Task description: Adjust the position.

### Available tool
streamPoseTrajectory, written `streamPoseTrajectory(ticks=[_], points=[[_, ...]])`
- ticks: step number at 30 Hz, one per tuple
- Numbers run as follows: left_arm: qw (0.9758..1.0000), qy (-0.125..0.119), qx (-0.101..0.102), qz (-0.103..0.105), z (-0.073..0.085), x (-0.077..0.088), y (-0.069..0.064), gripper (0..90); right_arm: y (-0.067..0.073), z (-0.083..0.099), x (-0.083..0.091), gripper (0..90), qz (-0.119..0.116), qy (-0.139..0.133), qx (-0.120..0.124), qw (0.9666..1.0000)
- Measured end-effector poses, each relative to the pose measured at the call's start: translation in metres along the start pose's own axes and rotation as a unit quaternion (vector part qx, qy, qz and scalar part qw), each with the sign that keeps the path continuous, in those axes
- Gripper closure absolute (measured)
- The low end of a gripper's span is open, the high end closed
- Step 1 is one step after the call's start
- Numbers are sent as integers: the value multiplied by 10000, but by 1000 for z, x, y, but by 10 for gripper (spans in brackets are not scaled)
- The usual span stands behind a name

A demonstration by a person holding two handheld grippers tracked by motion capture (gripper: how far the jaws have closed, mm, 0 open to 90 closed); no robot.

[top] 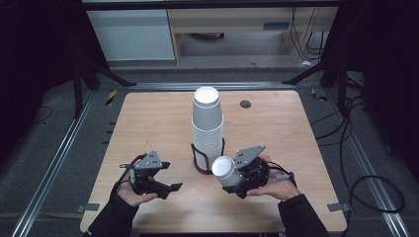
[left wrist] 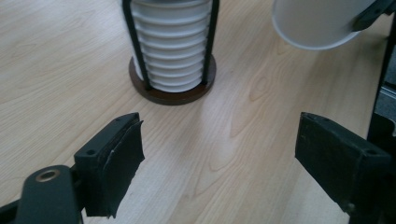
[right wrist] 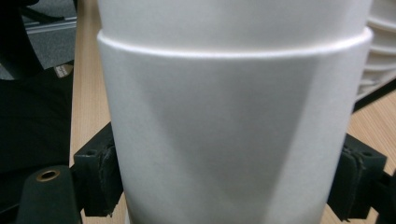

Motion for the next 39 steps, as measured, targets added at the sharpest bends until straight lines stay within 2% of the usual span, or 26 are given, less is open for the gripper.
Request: streamPoseTrajectory(ticks=[4,5,11,16,31,39], points=[[9999,-28,-62,151,-5,-1,-8,141,5,-4,-7,161,-74,67,101,9999],[9997,-28,-113,215,-7,-1,-11,140,7,-6,-11,161,-131,119,193,9997],[9991,-54,-234,346,-14,-2,-20,127,12,-15,-21,161,-242,164,338,9990],[9989,-77,-274,370,-18,-2,-23,126,15,-19,-28,161,-277,184,375,9987],[9978,-94,-328,577,-27,-10,-32,116,23,-28,-53,161,-379,391,721,9959],[9971,-60,-368,662,-33,-14,-34,119,28,-32,-61,161,-433,437,774,9951]])
Point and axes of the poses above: each handheld gripper's, and its own axes: x roughly backward along the jaws, z roughly out of its underside, y roughly to its left, the point moved 6 cm from there along -x, roughly forward along the jaws, and after that the axes turned 5 degrees about -x, right-handed, at the moved point
